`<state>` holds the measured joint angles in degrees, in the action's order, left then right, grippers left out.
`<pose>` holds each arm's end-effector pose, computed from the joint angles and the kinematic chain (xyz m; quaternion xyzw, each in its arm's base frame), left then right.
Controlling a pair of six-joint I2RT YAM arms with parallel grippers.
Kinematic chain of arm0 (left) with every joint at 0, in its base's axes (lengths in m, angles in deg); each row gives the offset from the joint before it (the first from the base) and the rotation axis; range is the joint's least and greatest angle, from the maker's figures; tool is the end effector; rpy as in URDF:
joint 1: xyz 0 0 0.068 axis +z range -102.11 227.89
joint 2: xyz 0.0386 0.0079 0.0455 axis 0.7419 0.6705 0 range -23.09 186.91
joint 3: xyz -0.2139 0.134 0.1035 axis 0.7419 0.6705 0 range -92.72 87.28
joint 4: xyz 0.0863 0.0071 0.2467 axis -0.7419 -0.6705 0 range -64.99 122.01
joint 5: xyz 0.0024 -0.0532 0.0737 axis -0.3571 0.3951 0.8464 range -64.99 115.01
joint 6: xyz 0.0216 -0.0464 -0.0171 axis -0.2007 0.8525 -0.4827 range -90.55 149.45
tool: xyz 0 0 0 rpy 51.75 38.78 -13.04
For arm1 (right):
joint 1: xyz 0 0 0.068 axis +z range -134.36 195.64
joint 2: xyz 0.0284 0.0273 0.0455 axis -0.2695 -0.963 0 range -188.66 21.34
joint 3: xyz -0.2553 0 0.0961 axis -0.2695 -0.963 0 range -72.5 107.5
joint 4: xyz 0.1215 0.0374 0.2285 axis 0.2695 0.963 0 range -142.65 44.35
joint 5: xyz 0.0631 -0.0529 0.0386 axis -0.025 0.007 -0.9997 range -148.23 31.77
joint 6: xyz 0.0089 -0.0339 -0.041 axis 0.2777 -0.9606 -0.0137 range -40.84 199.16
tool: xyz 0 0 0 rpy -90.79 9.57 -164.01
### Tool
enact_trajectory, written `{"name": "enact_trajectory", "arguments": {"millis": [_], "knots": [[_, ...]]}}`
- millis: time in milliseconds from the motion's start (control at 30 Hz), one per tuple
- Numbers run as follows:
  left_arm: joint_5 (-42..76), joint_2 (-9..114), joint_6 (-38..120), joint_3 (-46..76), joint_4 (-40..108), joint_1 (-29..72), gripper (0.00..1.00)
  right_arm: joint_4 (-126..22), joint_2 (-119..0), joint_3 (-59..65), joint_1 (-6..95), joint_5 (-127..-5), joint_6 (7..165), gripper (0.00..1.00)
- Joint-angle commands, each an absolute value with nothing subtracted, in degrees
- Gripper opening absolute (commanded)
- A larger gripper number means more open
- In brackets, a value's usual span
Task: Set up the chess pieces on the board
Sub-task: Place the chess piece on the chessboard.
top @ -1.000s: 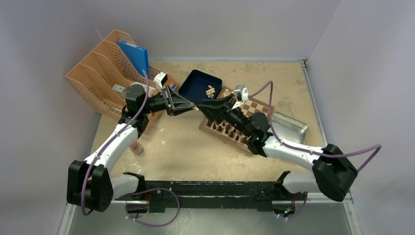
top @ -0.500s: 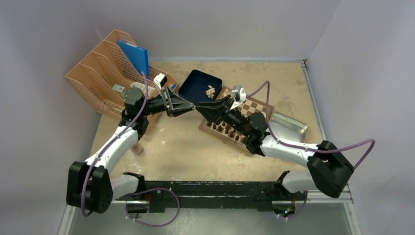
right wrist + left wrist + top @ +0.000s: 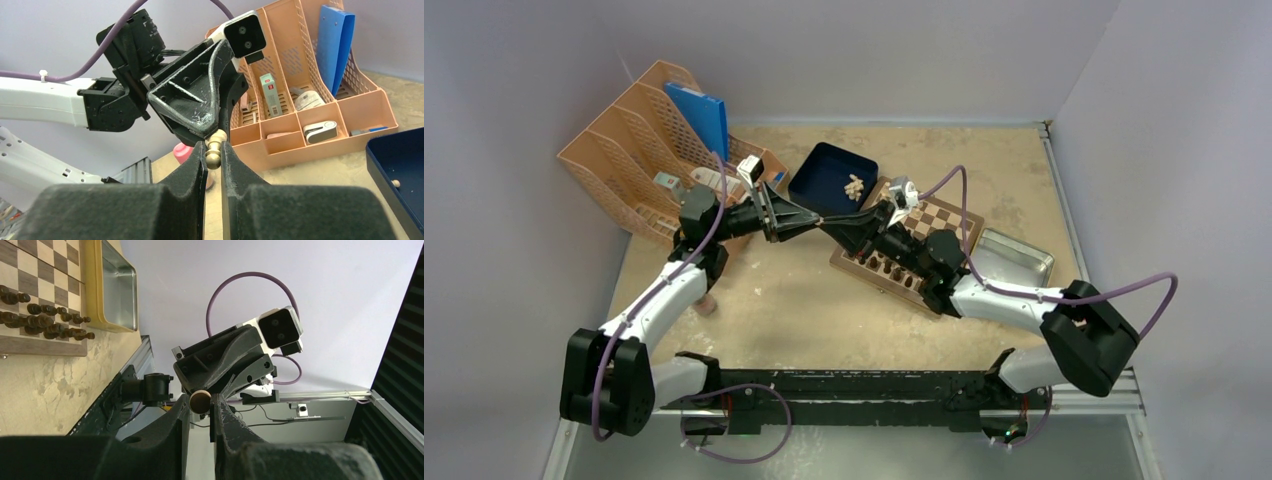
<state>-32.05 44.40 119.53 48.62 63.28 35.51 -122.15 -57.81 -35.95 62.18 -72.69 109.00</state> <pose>0.2434 -0.0841 0.2958 -0.1128 0.6896 -0.7016 0.1396 0.1917 0.2152 0.3002 -0.1815 0.4980 0.5744 0.6238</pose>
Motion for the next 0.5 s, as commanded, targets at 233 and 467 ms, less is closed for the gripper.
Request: {"name": "enact_trajectory", "arguments": {"millis": [233,467], "knots": [[-29.2,41.5,109.4,45.2,54.9,36.1,0.42,-117.8,-53.4,-34.2,62.1,-67.1,107.2,0.01],[-21.8,39.0,82.5,33.2,27.6,36.2,0.61,-95.3,-49.7,-27.7,62.0,-53.5,100.6,0.00]]}}
